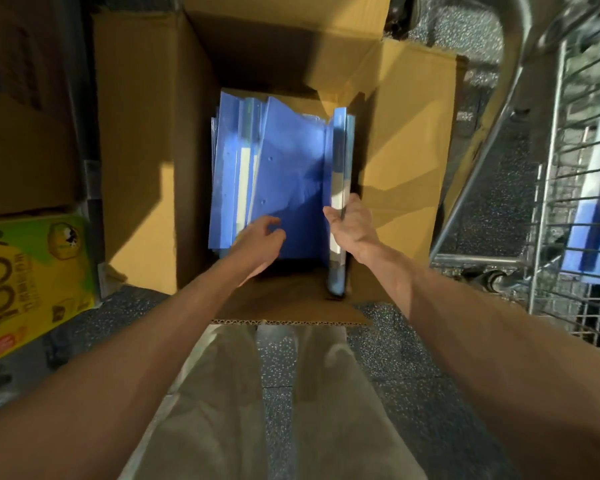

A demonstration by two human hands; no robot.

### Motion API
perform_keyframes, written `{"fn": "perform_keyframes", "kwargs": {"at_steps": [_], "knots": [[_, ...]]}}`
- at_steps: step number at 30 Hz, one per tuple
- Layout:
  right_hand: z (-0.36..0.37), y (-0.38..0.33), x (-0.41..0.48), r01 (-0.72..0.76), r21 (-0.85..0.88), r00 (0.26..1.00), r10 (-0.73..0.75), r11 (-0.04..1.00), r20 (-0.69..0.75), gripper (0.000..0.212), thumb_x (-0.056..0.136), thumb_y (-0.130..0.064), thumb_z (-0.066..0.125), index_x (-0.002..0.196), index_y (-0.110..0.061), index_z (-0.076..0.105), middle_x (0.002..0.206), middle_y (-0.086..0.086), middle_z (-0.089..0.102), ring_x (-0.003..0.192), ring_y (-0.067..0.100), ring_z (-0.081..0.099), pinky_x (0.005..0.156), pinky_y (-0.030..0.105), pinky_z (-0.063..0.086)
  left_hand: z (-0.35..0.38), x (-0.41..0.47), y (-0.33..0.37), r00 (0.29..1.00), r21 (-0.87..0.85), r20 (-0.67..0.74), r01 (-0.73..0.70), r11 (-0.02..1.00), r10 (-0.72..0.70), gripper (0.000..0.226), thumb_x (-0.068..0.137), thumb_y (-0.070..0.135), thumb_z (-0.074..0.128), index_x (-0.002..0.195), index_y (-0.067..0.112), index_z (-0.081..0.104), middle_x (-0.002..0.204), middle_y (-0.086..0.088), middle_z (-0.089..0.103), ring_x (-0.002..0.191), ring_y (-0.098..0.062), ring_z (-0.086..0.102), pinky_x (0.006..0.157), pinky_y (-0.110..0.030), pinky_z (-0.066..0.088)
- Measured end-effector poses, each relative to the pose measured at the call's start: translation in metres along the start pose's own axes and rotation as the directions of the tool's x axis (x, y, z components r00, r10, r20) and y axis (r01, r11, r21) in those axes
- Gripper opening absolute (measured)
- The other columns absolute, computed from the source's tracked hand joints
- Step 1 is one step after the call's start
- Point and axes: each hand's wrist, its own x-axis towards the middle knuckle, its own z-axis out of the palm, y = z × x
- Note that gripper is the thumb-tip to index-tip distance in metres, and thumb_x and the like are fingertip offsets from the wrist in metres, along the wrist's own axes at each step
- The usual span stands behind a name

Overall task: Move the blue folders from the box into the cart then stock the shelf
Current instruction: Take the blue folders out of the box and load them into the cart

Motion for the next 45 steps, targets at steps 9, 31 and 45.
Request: {"fn": "perform_keyframes", "kwargs": {"at_steps": [9, 31, 45], "knots": [[-0.067, -0.045, -0.072, 0.194, -0.188, 0.98, -0.181, 0.963, 0.083, 0.032, 0.102, -0.03, 0.05, 0.122, -0.005, 0.046, 0.117, 0.019, 0.062, 0.107, 0.037, 0.06, 0.079, 0.033, 0.043, -0.039, -0.093, 0.076, 0.886, 0.422, -0.162, -0.336, 0.842, 0.435, 0.048, 0.098, 0.037, 0.052, 0.144, 0.025, 0.044, 0.135, -0.003, 0.056, 0.113, -0.03, 0.06, 0.1, -0.044, 0.046], [-0.297, -0.212, -0.361, 0.706, -0.573, 0.689, -0.592, 0.417, 0.418, 0.047, 0.093, -0.053, 0.054, 0.118, -0.014, 0.05, 0.11, 0.012, 0.063, 0.096, 0.033, 0.061, 0.08, 0.043, 0.051, -0.123, -0.429, 0.269, 0.472, 0.94, 0.279, -0.313, -0.137, 0.836, 0.044, 0.081, 0.047, 0.072, 0.119, 0.026, 0.064, 0.115, 0.002, 0.069, 0.115, -0.024, 0.06, 0.103, -0.036, 0.029], [-0.336, -0.162, -0.483, 0.365, -0.695, 0.365, -0.782, 0.619, -0.505, 0.071, 0.088, -0.018, 0.061, 0.154, -0.011, 0.033, 0.162, 0.021, 0.019, 0.151, 0.04, 0.014, 0.121, 0.052, 0.021, -0.119, -0.527, 0.229, 0.226, 0.879, -0.144, -0.417, 0.23, 0.963, 0.045, 0.086, 0.073, 0.053, 0.091, 0.028, 0.054, 0.088, 0.005, 0.07, 0.086, -0.024, 0.069, 0.061, -0.036, 0.041]]}}
